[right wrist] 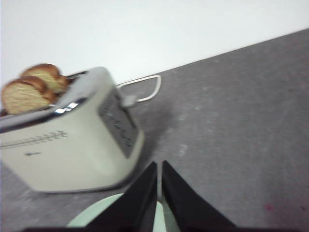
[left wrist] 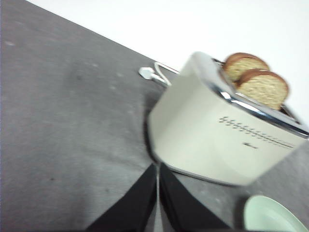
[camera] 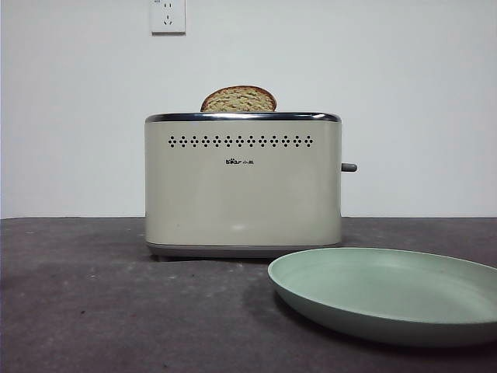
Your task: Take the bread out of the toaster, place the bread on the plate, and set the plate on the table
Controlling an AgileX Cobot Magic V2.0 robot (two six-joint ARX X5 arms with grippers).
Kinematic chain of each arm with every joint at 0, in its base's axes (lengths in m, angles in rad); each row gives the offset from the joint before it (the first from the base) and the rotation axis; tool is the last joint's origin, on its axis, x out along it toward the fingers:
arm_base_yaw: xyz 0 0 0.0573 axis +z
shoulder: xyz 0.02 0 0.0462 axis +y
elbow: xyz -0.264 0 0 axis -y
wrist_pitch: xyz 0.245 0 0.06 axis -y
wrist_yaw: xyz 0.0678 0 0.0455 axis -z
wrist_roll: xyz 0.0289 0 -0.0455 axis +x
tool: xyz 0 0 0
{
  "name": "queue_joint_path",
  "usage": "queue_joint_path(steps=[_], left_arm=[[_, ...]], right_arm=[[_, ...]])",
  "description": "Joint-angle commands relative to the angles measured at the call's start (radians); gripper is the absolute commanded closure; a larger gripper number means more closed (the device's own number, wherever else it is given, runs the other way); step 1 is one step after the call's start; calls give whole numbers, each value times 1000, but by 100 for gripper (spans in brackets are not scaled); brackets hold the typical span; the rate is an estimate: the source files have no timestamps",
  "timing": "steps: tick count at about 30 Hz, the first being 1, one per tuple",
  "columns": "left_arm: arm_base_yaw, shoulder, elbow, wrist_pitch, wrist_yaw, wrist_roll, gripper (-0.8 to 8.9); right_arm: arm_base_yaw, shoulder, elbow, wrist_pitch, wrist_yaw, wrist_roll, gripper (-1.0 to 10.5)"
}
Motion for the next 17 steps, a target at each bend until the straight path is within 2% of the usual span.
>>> queue_joint_path(steps=[1,9,14,17], left_arm=[[1,68,90,-33,54,65,807],[-8,254,306,-170,238,227,807],[-50,352,415,-294,253,318,807],[-88,399,459,-372,267,377,807]], right_arm=[[6,77,102,-39,-36,-62,942],[56,351,394,-304,-122,-282,942],[120,480,537,-468,-124,-396,942],[157,525,587,-530,-119,-433,942]])
